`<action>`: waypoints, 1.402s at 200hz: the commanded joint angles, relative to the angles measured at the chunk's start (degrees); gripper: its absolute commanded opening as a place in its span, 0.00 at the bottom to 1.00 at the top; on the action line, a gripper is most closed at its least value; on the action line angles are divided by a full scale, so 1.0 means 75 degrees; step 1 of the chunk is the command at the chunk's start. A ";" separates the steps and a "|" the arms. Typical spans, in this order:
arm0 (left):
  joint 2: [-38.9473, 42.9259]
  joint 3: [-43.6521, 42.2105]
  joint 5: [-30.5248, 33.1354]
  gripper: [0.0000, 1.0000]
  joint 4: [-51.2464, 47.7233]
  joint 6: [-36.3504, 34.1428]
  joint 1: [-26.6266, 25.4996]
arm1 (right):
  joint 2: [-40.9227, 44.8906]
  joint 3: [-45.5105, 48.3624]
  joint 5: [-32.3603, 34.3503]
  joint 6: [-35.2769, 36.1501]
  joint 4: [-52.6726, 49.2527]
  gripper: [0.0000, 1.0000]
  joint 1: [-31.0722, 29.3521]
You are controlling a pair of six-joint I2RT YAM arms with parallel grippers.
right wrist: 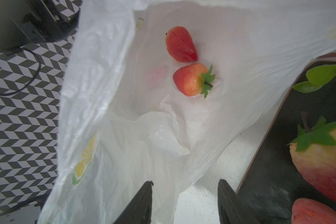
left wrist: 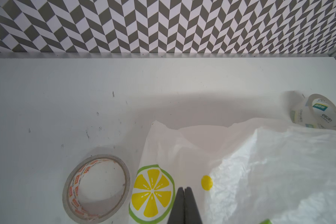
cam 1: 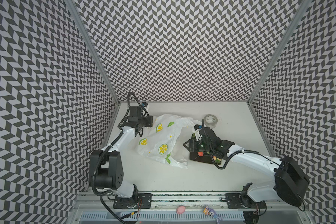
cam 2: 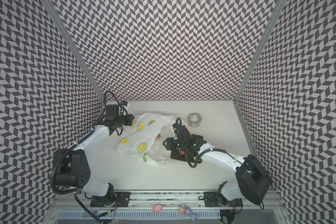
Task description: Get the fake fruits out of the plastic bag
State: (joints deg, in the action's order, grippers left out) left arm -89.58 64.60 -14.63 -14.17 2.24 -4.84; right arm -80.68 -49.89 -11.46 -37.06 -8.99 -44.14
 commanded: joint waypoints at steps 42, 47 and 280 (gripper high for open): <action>0.1058 0.0728 0.0406 0.57 -0.0825 0.0431 -0.0375 | -0.0185 -0.0017 0.0134 0.0054 0.0387 0.54 -0.0033; 0.1221 0.0722 0.0527 0.63 -0.0924 0.0504 -0.0537 | -0.0204 -0.0006 0.0126 0.0049 0.0417 0.55 -0.0033; 0.0563 0.1535 0.5256 0.49 -0.5922 0.3067 -0.6127 | 0.1102 0.1464 -0.0033 0.0995 0.1713 0.55 -0.0068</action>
State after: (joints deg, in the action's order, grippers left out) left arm -86.04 76.01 20.82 -58.41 24.58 -50.28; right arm -75.26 -40.60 -10.96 -34.24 -2.61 -44.12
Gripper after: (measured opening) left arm 0.598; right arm 0.549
